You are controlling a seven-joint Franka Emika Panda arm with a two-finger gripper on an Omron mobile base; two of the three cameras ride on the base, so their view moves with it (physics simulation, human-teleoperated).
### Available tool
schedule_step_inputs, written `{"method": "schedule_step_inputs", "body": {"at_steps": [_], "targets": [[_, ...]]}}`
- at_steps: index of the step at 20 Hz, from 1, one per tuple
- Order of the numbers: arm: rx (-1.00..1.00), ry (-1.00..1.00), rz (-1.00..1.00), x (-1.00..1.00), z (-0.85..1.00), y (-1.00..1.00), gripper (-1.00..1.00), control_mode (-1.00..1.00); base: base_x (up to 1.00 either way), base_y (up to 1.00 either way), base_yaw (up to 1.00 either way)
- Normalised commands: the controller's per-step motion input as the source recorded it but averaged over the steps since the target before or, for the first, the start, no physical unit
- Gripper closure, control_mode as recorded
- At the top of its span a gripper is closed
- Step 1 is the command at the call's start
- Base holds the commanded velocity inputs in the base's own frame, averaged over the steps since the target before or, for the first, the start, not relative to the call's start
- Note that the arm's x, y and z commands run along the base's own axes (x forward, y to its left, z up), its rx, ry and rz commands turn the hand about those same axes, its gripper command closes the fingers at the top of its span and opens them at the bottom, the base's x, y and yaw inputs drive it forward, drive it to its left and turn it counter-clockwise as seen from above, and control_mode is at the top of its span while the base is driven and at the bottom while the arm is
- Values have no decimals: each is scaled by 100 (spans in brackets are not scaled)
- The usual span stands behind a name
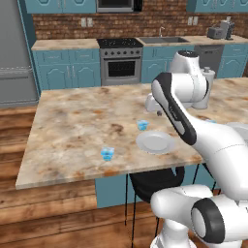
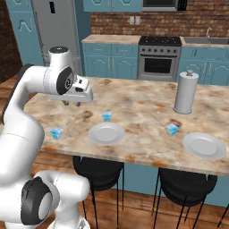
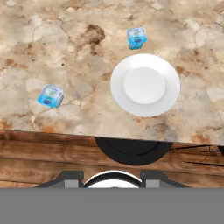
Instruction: Place two yogurt containers on each plate.
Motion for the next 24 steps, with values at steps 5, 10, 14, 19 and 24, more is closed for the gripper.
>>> {"method": "schedule_step_inputs", "body": {"at_steps": [5,10,14,19,24], "targets": [[1,0,0,-39,-19,14,-100,-100,0,0,0],[3,7,-3,-40,-40,52,-100,-100,0,0,0],[2,1,-10,-27,-65,93,-100,-100,0,0,0],[2,12,-11,-1,-43,68,-100,-100,0,0,0],[0,5,-4,30,-31,39,-100,-100,0,0,0]]}}
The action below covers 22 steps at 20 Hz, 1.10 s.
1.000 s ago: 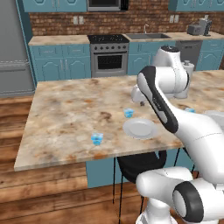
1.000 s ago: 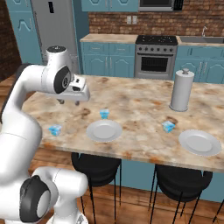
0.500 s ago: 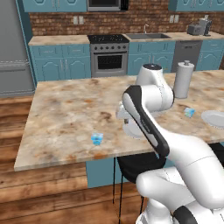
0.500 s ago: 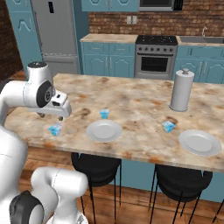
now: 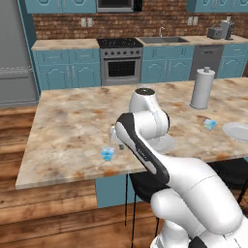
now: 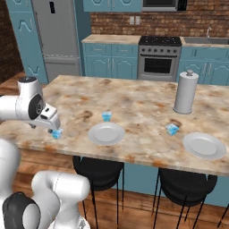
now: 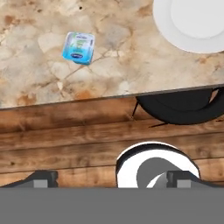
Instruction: Place two yogurt containers on each plate.
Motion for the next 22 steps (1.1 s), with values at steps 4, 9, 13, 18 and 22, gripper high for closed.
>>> {"method": "schedule_step_inputs", "body": {"at_steps": [4,9,13,18,22], "targets": [[0,6,-3,41,-42,53,-100,-100,0,0,0],[0,8,-7,36,-40,42,-100,-100,0,0,0],[0,11,-6,26,-31,16,-100,-100,0,0,0],[0,10,-2,22,-31,0,-100,-100,0,0,0],[0,2,0,31,-32,0,-100,-100,0,0,0]]}}
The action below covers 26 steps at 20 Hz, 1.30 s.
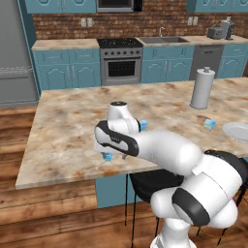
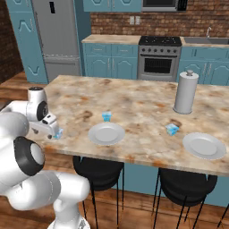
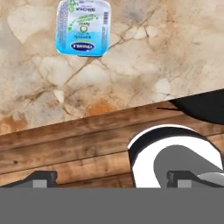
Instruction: Place two yogurt containers on each plate.
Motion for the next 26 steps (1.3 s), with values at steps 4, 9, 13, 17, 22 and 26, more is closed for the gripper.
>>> {"method": "schedule_step_inputs", "body": {"at_steps": [4,9,13,17,22,26], "targets": [[0,0,0,33,-28,0,-100,-100,0,0,0],[0,0,0,30,-29,2,-100,-100,0,0,0],[0,0,0,30,-31,3,-100,-100,0,0,0],[0,0,0,29,-18,2,-100,-100,0,0,0],[0,0,0,22,-9,20,-100,-100,0,0,0],[0,0,0,22,-1,5,-100,-100,0,0,0]]}}
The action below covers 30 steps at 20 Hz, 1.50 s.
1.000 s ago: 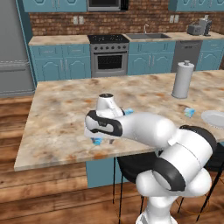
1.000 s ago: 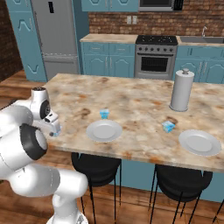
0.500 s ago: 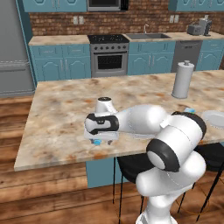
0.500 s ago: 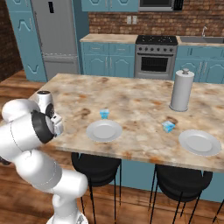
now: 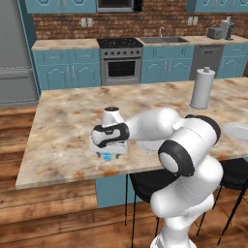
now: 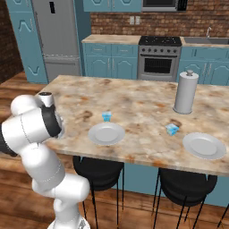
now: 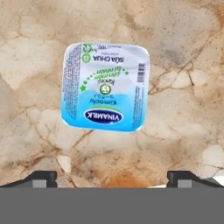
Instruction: Place two yogurt containers on each plate.
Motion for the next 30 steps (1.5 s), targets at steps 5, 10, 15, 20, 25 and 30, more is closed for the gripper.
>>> {"method": "schedule_step_inputs", "body": {"at_steps": [5,10,15,20,25,30], "targets": [[0,0,0,17,-6,1,-100,-100,0,0,0],[0,0,0,16,-21,0,-100,-100,0,0,0],[0,1,0,8,-26,0,-100,-100,0,0,0],[0,0,0,14,-17,0,-100,-100,0,0,0],[0,0,0,19,-8,1,-100,-100,0,0,0],[0,0,0,16,-1,4,-100,-100,0,0,0]]}}
